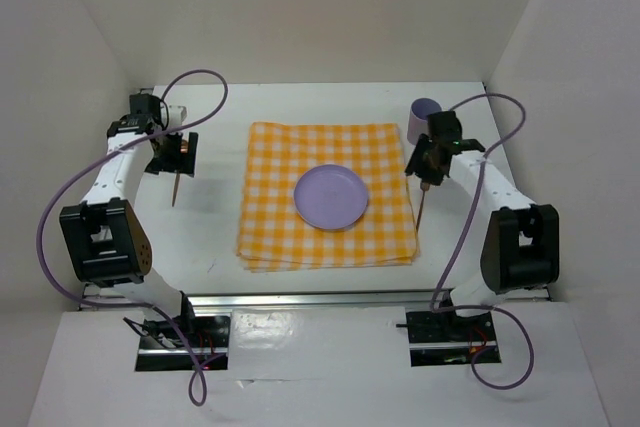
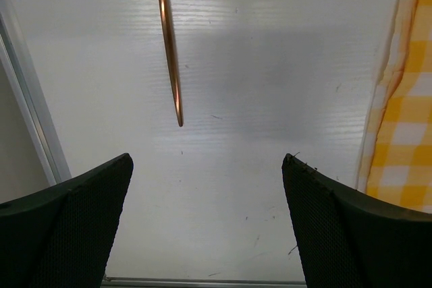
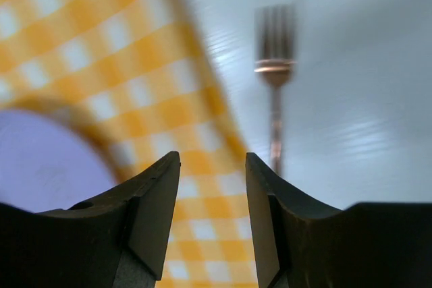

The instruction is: Set the dinner table for one person

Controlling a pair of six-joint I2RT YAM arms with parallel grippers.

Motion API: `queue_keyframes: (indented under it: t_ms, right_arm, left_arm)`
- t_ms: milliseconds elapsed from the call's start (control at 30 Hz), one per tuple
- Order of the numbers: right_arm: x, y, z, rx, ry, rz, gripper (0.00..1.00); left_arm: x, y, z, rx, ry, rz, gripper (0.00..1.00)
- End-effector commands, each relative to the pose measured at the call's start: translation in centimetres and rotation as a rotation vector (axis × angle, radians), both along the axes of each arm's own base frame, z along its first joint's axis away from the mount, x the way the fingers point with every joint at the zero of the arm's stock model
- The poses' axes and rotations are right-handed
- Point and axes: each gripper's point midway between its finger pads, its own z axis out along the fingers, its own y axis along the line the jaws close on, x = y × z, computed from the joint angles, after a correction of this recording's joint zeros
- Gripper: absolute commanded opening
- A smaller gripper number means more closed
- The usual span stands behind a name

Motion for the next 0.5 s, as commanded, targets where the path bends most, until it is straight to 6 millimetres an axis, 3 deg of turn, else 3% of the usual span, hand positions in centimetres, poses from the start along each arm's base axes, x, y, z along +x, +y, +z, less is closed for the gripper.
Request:
queue_keyframes:
  t_ms: [0,133,267,467]
  right_arm:
    - [-2.6,-4.7,-2.9,-0.067,0.144,-0.119,0.51]
    - [-2.3,-4.7,-5.2,0.000,0.180,-0.081,0.50]
    - [-0.9,-3.9,-5.5,0.039,0.158,-0.047,0.50]
    - [-1.7,-5.8,-8.2,-0.045,0.249,-0.101,0.50]
  left_arm:
    - [0.2,-0.5,2.2,-0.017,-0.065,-0.025,0.97]
    - [0.0,-0.4,2.2,-0.008,-0.064,-0.041,0.97]
    - [-0.1,-0.4,2.5,-0.006,-0.075,-0.041,0.97]
    - [-0.8,-0.6,2.1,-0.010,-0.057,-0.041,0.97]
